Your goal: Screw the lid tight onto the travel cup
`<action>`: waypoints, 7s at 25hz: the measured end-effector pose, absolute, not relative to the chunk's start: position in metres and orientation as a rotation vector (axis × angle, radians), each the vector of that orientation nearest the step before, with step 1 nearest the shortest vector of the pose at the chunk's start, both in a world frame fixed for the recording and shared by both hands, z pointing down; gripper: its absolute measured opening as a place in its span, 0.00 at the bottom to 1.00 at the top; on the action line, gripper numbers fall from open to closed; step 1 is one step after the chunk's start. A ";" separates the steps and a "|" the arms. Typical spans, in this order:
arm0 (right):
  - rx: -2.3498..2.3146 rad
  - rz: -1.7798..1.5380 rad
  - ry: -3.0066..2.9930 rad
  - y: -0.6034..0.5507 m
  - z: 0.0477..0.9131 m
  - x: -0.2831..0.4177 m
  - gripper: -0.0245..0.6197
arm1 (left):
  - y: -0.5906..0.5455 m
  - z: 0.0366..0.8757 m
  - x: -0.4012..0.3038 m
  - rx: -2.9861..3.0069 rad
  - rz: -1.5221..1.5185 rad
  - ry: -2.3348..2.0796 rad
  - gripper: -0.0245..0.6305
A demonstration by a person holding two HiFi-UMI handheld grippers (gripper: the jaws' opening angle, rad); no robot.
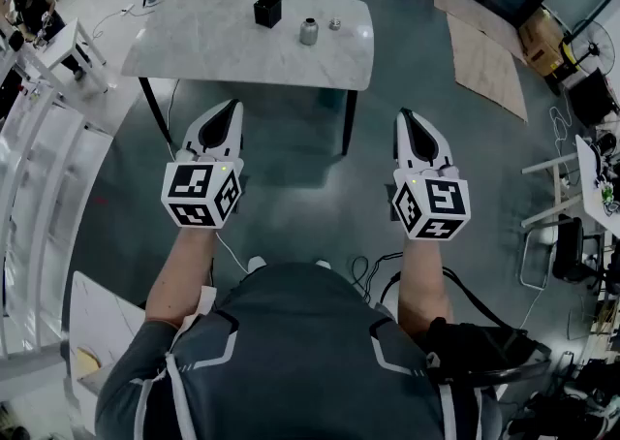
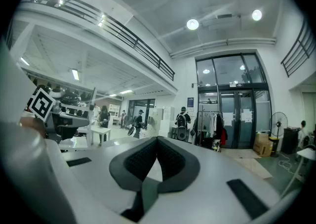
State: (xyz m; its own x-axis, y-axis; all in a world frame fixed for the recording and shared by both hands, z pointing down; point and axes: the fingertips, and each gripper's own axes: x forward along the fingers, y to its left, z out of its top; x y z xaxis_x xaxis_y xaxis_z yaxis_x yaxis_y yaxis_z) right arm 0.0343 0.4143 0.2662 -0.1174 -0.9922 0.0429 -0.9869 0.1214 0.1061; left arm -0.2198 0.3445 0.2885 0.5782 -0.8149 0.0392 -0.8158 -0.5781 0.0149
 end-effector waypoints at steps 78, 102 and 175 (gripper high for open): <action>1.971 0.013 -2.183 0.053 0.295 0.084 0.08 | -0.008 0.322 -0.156 2.843 0.123 -1.254 0.05; 1.673 0.013 -2.489 -0.127 0.314 0.226 0.08 | -0.139 0.333 -0.008 2.742 0.233 -1.454 0.05; 1.210 0.413 -2.138 -0.332 0.719 0.189 0.46 | -0.252 0.700 0.066 2.607 0.644 -1.148 0.61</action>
State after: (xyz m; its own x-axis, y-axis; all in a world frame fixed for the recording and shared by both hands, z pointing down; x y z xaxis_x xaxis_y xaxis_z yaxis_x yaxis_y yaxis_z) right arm 0.1886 -0.3321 0.7194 -0.3723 -0.6485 0.6640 -0.8490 0.5270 0.0387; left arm 0.0665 -0.2516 0.6997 0.5988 -0.6448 0.4750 -0.7416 -0.6704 0.0248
